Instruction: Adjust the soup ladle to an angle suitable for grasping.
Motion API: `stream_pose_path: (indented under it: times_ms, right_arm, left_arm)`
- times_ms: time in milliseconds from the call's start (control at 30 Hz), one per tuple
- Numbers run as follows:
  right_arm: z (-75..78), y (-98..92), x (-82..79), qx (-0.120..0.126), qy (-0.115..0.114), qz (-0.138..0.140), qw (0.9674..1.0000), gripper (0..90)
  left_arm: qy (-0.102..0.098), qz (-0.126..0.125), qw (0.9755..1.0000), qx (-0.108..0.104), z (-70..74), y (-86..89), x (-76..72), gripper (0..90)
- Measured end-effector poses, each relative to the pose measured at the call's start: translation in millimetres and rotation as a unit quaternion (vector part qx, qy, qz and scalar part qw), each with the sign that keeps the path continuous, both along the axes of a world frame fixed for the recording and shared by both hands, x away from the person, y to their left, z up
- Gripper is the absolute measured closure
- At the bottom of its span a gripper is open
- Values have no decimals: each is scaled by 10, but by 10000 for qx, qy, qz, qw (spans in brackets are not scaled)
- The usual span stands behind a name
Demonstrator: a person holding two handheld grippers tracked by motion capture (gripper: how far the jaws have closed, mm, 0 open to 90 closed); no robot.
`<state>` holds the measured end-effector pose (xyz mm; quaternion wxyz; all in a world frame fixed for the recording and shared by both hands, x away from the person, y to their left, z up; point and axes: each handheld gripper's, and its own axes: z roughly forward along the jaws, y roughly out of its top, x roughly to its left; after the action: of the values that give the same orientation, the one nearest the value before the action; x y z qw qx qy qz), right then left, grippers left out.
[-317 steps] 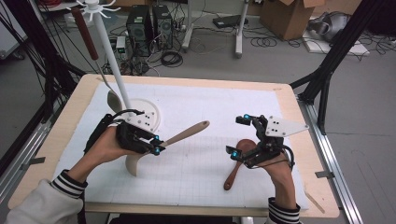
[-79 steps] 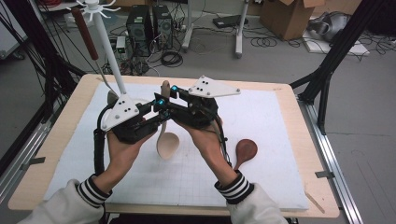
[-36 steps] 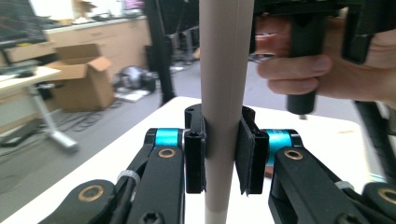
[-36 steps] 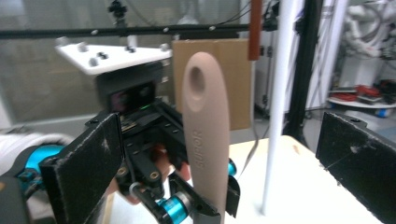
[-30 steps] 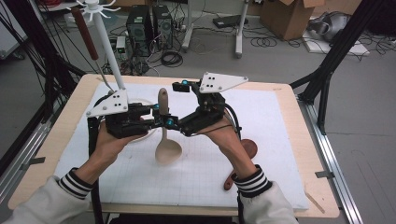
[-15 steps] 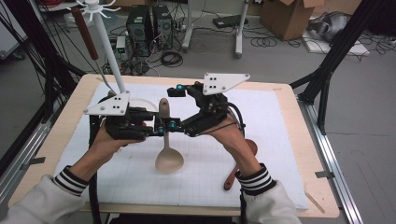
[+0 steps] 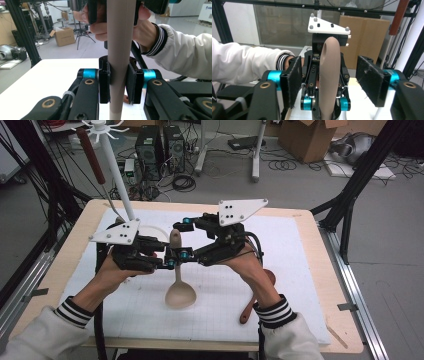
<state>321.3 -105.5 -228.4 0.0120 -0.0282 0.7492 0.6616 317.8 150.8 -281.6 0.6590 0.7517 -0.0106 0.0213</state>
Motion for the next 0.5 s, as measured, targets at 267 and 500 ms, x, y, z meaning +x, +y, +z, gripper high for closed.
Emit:
stream_pose_path:
  times_ms: [267, 500]
  right_arm:
    - [5, 0, -4, 96, -22, 230, 9997, 501]
    - [7, -10, 1, 119, -32, 397, 9991, 608]
  left_arm:
    - [-7, -164, 9999, 19, -4, -18, -13, 753]
    - [-12, -314, 9995, -24, -5, -16, -16, 753]
